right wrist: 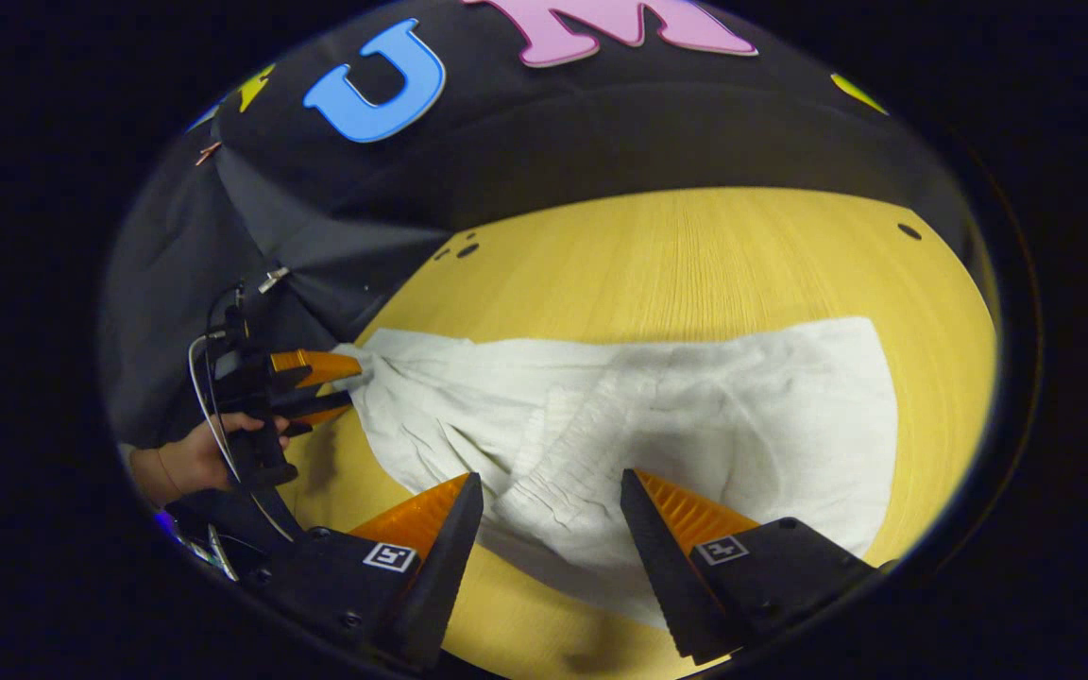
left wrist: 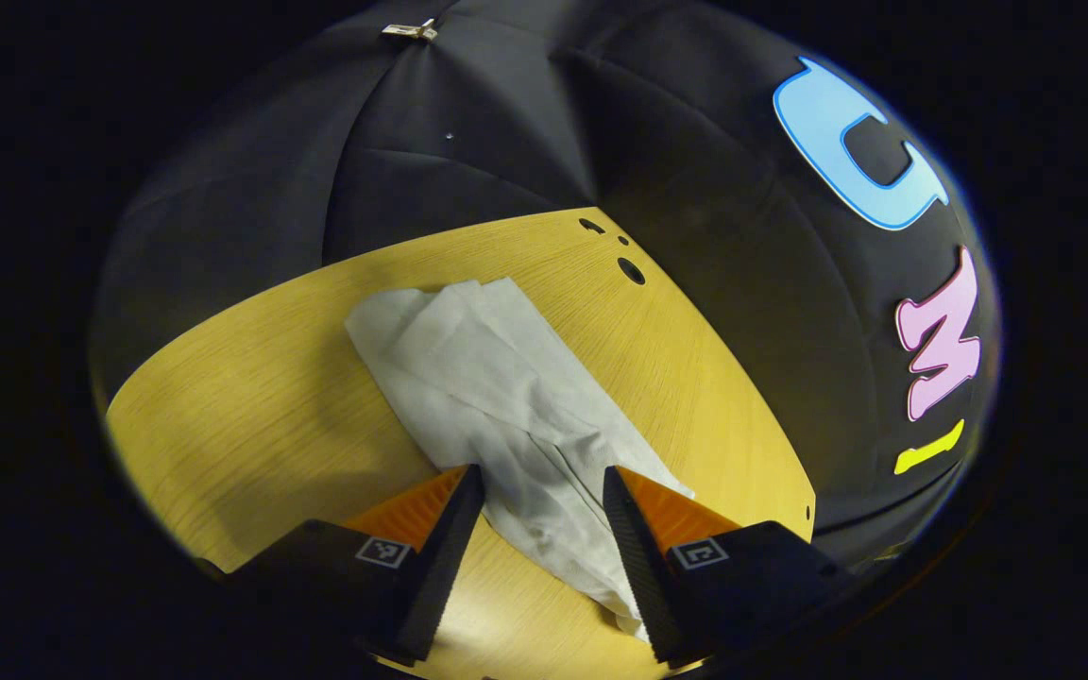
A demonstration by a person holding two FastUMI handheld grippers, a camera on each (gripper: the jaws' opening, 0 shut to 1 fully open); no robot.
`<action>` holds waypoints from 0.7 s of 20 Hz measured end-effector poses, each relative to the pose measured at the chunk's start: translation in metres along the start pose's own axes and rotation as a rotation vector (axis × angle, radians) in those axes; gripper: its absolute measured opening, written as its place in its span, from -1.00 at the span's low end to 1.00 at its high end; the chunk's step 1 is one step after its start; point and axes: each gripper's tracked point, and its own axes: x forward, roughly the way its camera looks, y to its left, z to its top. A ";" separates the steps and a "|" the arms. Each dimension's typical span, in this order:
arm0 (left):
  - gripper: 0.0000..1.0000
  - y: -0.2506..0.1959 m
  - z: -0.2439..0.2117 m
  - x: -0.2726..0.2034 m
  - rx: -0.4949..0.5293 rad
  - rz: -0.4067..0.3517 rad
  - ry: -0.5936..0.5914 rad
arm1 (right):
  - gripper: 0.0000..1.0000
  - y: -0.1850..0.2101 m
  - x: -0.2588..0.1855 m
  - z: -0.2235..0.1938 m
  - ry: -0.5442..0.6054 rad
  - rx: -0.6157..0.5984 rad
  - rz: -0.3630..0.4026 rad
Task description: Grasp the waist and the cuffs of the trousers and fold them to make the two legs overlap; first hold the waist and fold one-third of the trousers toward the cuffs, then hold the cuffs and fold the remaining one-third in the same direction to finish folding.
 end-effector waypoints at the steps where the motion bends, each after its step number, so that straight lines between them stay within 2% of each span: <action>1: 0.59 0.000 0.001 0.002 -0.003 0.006 0.001 | 0.82 0.001 0.001 -0.013 0.031 -0.011 0.002; 2: 0.54 -0.001 0.001 0.003 -0.008 0.010 0.005 | 0.82 -0.001 0.008 -0.003 -0.024 -0.036 -0.001; 3: 0.51 -0.003 0.001 0.004 -0.005 0.012 0.016 | 0.63 0.000 0.006 -0.015 0.013 -0.042 -0.007; 4: 0.55 0.002 0.000 0.006 0.012 0.046 0.034 | 0.82 0.001 0.008 -0.010 -0.015 -0.049 -0.010; 5: -0.05 0.011 0.000 0.007 0.035 0.084 0.050 | 0.83 0.002 0.006 -0.013 0.000 -0.048 -0.012; 6: -0.64 0.009 0.002 0.010 0.029 0.071 0.046 | 0.82 0.002 0.007 -0.009 -0.013 -0.051 -0.009; 7: -0.67 0.009 0.003 0.011 0.014 0.058 0.045 | 0.83 0.002 0.006 -0.012 -0.003 -0.053 -0.007; 8: -0.80 0.008 0.004 0.011 0.005 0.048 0.034 | 0.83 0.002 0.007 -0.010 -0.004 -0.051 -0.004; 9: -0.84 0.008 0.002 0.010 -0.004 0.044 0.035 | 0.82 0.002 0.006 -0.010 -0.003 -0.041 -0.002; 11: -0.87 0.008 0.004 0.008 0.000 0.048 0.021 | 0.82 0.001 0.004 -0.004 -0.016 -0.015 -0.001; 14: -0.89 0.001 0.012 -0.003 0.008 0.010 -0.029 | 0.83 -0.003 -0.002 0.002 -0.039 0.025 0.002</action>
